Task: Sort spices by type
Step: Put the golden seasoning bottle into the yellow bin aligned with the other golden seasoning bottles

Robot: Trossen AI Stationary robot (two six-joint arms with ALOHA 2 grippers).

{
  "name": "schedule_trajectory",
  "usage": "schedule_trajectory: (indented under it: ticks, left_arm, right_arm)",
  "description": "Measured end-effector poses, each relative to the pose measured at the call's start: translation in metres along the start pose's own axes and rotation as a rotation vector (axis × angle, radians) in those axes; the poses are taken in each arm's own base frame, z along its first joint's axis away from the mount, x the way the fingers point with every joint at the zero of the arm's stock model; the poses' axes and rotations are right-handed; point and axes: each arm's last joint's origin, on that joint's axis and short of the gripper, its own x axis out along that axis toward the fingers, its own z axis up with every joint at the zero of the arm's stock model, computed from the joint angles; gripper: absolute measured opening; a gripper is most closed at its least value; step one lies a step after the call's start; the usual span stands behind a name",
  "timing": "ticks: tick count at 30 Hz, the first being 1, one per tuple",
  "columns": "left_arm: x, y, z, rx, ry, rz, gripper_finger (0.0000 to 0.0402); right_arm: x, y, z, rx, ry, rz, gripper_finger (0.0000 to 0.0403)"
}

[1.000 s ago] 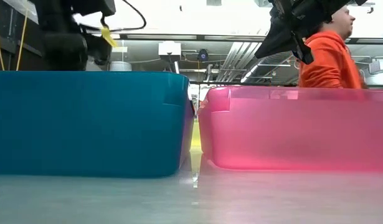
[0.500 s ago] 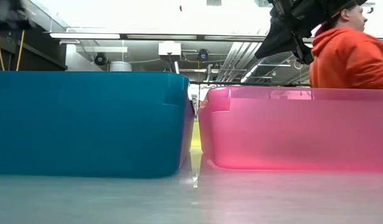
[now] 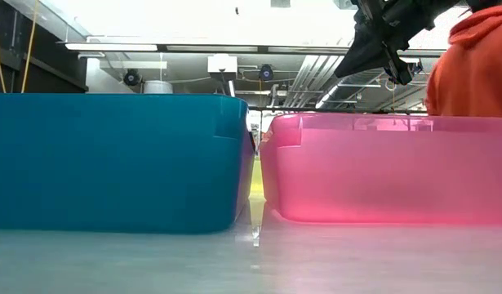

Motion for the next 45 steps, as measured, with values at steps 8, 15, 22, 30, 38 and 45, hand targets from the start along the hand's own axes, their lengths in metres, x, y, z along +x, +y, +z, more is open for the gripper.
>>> schedule_trajectory:
  ticks: [8,15,22,30,38,45]
  left_arm:
    - [0.021,-0.016,-0.018,-0.028,0.111,0.047,0.0315]
    - [0.058,-0.032,-0.034,0.032,0.119,0.170,0.0315]
    - [0.070,-0.031,-0.033,0.035,0.078,0.257,0.0315]
    - [0.069,-0.029,-0.034,0.025,0.096,0.265,0.0315]
    - [0.069,-0.029,-0.034,0.019,0.095,0.263,0.0315]
    - [0.069,-0.029,-0.034,0.057,0.099,0.260,0.0315]
  right_arm:
    - [0.000,0.000,0.000,0.001,0.001,-0.002,0.0000]
    - [0.000,-0.001,-0.001,-0.003,0.006,-0.009,0.0000]
    - [0.000,-0.001,-0.001,-0.003,0.008,-0.012,0.0000]
    - [0.000,-0.001,-0.001,-0.006,0.012,-0.016,0.0000]
    - [0.000,-0.002,-0.002,-0.008,0.015,-0.018,0.0000]
    - [0.000,-0.002,-0.002,-0.010,0.018,-0.020,0.0000]
